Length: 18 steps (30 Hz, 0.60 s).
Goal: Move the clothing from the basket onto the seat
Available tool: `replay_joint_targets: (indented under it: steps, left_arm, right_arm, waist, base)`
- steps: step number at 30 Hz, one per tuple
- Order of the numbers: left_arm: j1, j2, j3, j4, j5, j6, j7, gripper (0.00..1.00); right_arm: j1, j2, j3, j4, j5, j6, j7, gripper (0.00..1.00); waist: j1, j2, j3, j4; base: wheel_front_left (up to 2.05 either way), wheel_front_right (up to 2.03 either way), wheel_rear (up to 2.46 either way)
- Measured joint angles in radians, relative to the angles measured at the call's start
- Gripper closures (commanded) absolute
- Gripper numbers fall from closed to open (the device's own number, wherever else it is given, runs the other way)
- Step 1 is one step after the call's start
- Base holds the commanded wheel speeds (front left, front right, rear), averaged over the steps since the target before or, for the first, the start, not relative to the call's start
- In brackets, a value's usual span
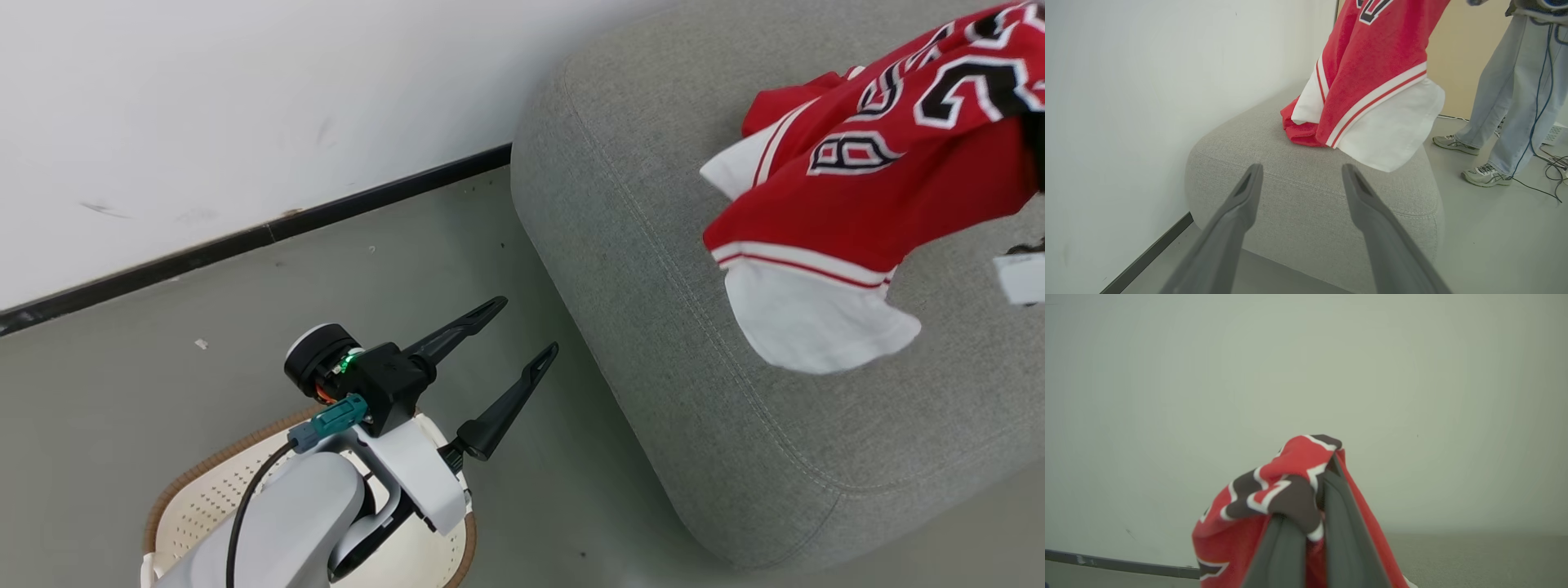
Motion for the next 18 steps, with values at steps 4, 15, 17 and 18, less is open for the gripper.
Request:
replay_joint_targets:
  steps: [4,15,17,18]
  left_arm:
    - [0.000,0.005,-0.001,-0.013,0.000,0.000,0.009,0.00]
    - [-0.001,0.032,-0.005,-0.053,0.001,0.012,0.053,0.00]
    - [-0.001,0.037,-0.007,-0.062,0.004,0.012,0.063,0.00]
    - [-0.001,0.040,-0.008,-0.067,0.007,0.016,0.066,0.00]
  right_arm:
    - [-0.053,-0.036,-0.008,0.045,0.016,0.000,0.000,1.00]
    - [-0.225,-0.114,-0.090,0.182,0.036,0.000,0.000,1.00]
    - [-0.246,-0.115,-0.102,0.217,0.040,0.000,0.000,1.00]
    - [-0.257,-0.116,-0.111,0.234,0.041,0.000,0.000,1.00]
  waist:
    - [0.0000,0.0000,0.019,0.002]
    - [0.0000,0.0000,0.085,0.014]
    - [0.0000,0.0000,0.099,0.017]
    - [0.0000,0.0000,0.106,0.019]
  base:
    - [0.00,0.00,0.00]
    - [0.00,0.00,0.00]
    - [0.00,0.00,0.00]
    - [0.00,0.00,0.00]
